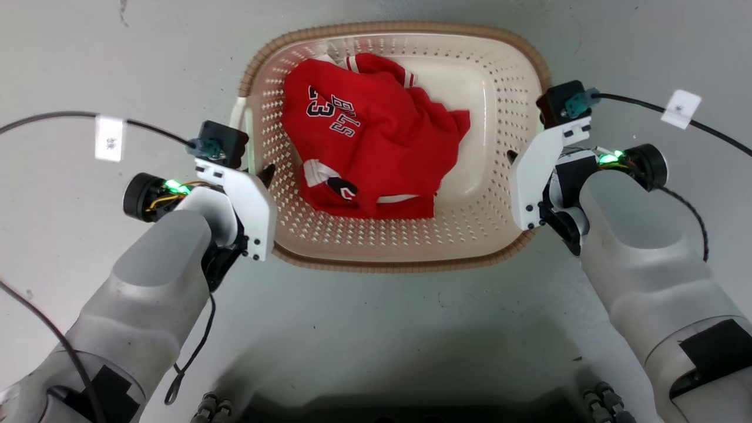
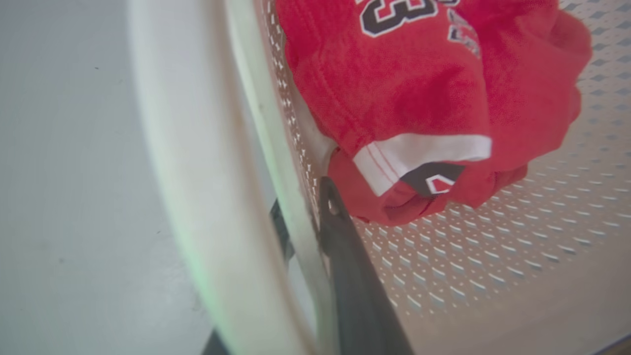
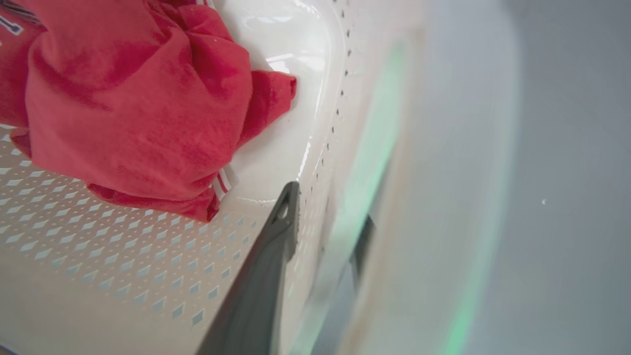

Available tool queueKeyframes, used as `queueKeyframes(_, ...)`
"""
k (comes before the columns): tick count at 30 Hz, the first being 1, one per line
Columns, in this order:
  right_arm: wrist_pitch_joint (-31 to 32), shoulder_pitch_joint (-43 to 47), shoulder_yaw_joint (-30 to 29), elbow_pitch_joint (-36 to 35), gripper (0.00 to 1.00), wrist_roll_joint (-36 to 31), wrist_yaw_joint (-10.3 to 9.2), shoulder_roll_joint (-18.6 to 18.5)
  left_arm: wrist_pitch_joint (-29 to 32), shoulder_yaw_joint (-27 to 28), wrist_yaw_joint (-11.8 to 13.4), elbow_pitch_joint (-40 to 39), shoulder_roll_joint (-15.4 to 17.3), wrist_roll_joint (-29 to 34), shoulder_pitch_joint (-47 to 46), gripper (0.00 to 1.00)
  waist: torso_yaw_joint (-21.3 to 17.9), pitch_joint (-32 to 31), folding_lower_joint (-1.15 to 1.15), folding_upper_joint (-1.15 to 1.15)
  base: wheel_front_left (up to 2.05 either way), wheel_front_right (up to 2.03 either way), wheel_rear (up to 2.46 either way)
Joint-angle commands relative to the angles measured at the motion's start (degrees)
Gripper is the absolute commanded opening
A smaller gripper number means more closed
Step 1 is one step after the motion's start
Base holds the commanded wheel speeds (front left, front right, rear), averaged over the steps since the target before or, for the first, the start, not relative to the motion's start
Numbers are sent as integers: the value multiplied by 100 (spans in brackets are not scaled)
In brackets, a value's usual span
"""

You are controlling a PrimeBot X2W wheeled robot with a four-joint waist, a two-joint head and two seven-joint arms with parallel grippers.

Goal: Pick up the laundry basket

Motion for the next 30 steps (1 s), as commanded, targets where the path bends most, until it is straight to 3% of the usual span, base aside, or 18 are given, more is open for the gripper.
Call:
queueKeyframes(1,-15,-77,57,27,0,3,-2,-8,-17,-83,1,7,81,-81,-81,0,-3,-6,0,0,0,0,0)
queueKeyframes(6,-8,27,183,70,0,58,-1,-26,-31,-373,1,9,184,-375,-29,0,-32,-119,0,0,0,0,0)
queueKeyframes(11,169,170,283,146,0,143,-1,-26,334,-552,-1,-89,170,-815,96,0,-40,-397,0,0,0,0,0)
queueKeyframes(30,2756,975,1250,-23,0,1305,7,-24,2373,-1648,-8,-1066,809,-2662,840,0,-188,-3120,0,0,0,0,0)
